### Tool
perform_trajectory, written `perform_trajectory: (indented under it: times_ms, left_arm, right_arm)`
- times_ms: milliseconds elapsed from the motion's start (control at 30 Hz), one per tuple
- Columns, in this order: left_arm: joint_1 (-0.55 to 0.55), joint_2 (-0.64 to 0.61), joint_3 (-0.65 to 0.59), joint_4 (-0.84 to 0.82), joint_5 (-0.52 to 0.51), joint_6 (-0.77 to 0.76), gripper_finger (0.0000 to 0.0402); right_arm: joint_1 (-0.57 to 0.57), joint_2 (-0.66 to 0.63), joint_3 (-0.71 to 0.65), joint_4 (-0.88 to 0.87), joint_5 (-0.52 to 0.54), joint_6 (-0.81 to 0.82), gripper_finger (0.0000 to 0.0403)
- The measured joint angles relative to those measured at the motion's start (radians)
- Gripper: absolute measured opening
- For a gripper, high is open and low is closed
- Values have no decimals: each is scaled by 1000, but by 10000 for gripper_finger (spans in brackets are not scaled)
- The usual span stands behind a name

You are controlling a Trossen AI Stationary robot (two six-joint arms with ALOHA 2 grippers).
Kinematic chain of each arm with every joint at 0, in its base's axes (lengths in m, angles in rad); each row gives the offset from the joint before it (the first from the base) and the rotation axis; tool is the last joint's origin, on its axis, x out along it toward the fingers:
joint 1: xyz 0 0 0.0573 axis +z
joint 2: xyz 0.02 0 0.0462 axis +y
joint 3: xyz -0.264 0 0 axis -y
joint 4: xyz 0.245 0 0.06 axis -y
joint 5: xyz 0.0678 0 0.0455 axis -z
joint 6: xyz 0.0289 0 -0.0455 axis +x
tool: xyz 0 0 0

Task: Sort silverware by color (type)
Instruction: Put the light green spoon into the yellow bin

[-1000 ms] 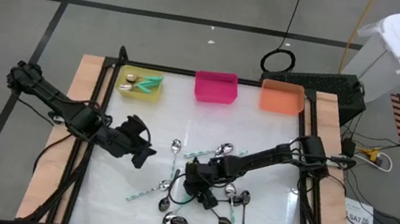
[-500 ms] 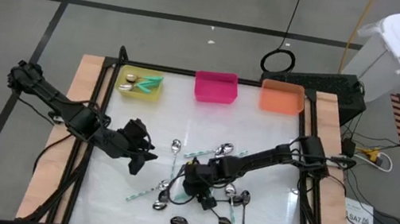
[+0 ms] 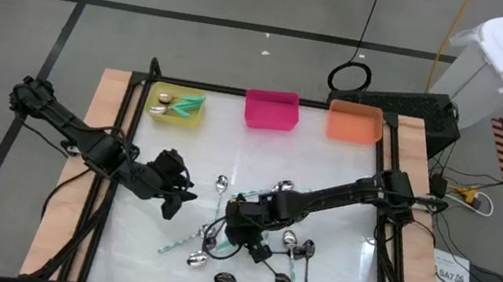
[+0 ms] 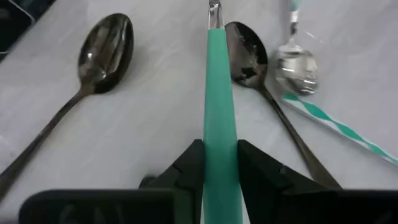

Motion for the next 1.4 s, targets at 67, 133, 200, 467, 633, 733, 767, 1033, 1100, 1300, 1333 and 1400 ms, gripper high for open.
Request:
perform_trajectory:
  times_ms: [67, 133, 200, 467, 633, 733, 767, 1033, 1100, 1300, 1333, 1400]
  left_arm:
    - [0, 0, 0, -1, 0, -28, 191]
    - [0, 0, 0, -1, 0, -72, 191]
    - [1, 0, 0, 1, 0, -111, 191]
    - [1, -2, 0, 33, -1, -192, 191]
    - [1, -2, 0, 89, -7, -195, 191]
    - [1, -2, 0, 155, -31, -175, 191]
    - [1, -2, 0, 181, -36, -161, 191]
    - [1, -2, 0, 368, -40, 101, 191]
    - [1, -2, 1, 376, -26, 170, 191]
    - [-1, 43, 123, 198, -18, 342, 191]
    - [1, 61, 160, 143, -19, 375, 191]
    - [10, 115, 248, 24, -25, 440, 191]
  right_arm:
    - [0, -5, 41, -51, 0, 3, 69]
    - [0, -5, 83, -84, 0, 8, 69]
    - [0, -4, 129, -144, 0, 8, 69]
    - [0, -4, 344, -360, 3, 64, 69]
    - [0, -5, 461, -481, 6, 101, 69]
    - [0, -6, 527, -539, 6, 134, 70]
    - [-1, -6, 548, -562, 7, 142, 70]
    - [-11, -6, 643, -693, 110, 264, 70]
    - [-22, -6, 643, -697, 110, 324, 70]
    - [-47, -6, 643, -680, 110, 449, 70]
    - [-52, -6, 643, -675, 110, 464, 70]
    - [-63, -6, 643, -661, 109, 490, 70]
